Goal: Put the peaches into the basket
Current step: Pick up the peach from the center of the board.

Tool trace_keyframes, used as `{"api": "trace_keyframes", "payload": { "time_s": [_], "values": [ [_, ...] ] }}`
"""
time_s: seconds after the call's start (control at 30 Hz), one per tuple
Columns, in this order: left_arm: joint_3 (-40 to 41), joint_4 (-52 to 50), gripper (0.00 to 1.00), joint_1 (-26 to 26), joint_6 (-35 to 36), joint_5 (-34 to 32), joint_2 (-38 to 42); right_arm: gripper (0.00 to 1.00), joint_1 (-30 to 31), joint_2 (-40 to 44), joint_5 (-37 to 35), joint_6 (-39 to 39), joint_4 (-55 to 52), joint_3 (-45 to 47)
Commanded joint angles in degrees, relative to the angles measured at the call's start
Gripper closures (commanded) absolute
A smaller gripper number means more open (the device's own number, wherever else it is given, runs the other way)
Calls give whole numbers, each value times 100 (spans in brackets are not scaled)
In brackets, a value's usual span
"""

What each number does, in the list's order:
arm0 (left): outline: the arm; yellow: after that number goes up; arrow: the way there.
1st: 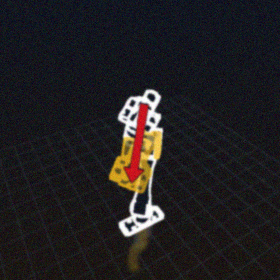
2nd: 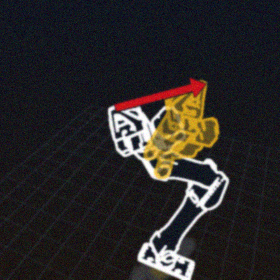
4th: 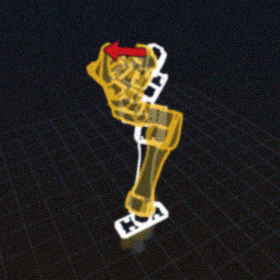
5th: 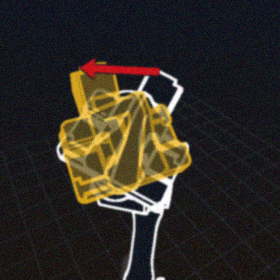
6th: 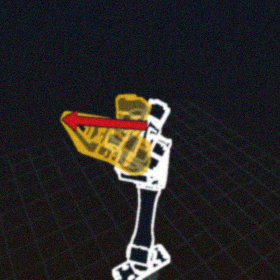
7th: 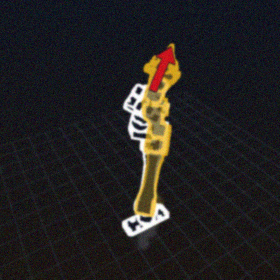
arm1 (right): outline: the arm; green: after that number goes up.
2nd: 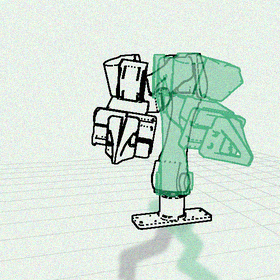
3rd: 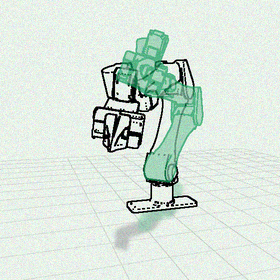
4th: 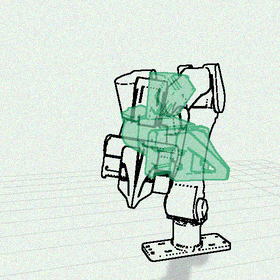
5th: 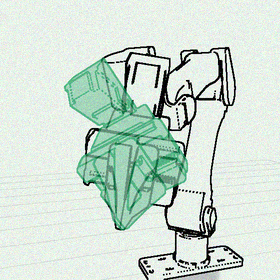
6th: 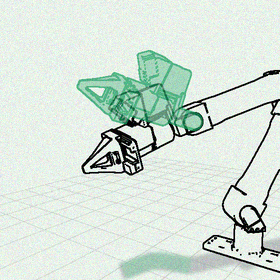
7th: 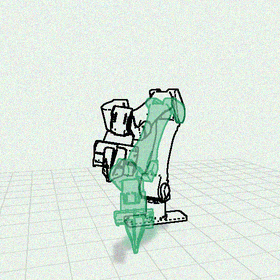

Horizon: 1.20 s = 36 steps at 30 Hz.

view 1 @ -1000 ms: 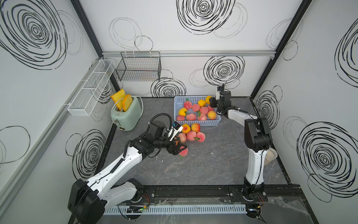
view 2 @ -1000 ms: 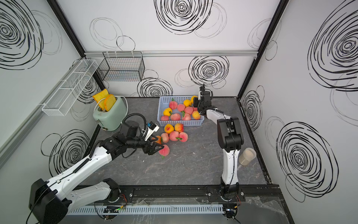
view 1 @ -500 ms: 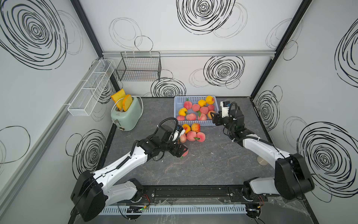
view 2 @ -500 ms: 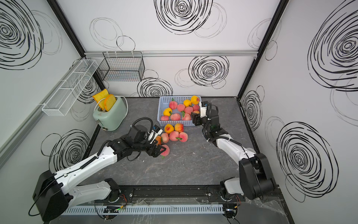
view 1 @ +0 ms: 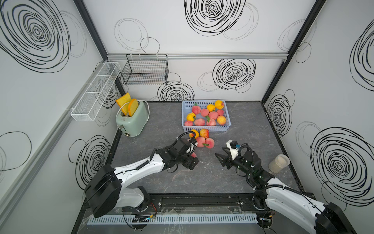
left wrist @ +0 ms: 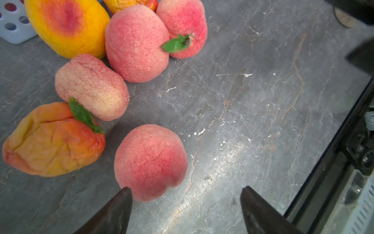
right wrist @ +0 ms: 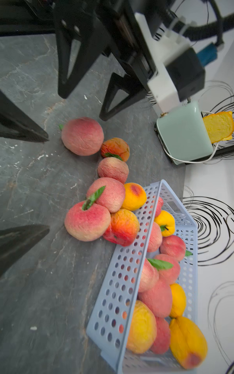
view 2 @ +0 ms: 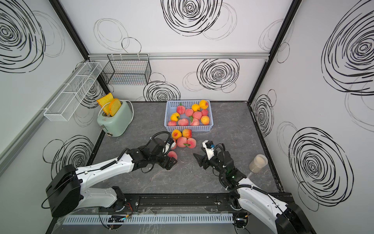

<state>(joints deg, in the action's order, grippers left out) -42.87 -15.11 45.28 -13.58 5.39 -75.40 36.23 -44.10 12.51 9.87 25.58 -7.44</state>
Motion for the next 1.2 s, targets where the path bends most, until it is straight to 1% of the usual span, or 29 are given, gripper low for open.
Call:
{"api": "trace_keyframes", "payload": {
  "time_s": [0.0, 0.2, 0.43, 0.63, 0.7, 0.93, 1.03, 1.17],
  "values": [
    [18, 254, 12, 16, -81, -343, -177, 33, 323, 108, 44, 5, 457, 248],
    [17, 428, 14, 17, -82, -543, -536, 33, 672, -354, -24, -294, 535, 41],
    [-15, 724, 17, 17, -169, -549, -818, 33, 1040, -862, -216, -495, 527, -176],
    [-154, 786, 15, 23, -202, -616, -1005, 33, 1184, -943, -352, -557, 504, -231],
    [-201, 793, 13, 38, -228, -618, -1064, 33, 1200, -943, -371, -556, 500, -231],
    [-318, 907, 10, 86, -339, -710, -1315, 33, 1220, -908, -423, -557, 482, -226],
    [-277, 1047, 14, 89, -412, -764, -1385, 33, 1220, -908, -459, -557, 483, -231],
    [-261, 1162, 25, 87, -485, -794, -1426, 33, 1220, -929, -469, -569, 496, -231]
  ]
}}
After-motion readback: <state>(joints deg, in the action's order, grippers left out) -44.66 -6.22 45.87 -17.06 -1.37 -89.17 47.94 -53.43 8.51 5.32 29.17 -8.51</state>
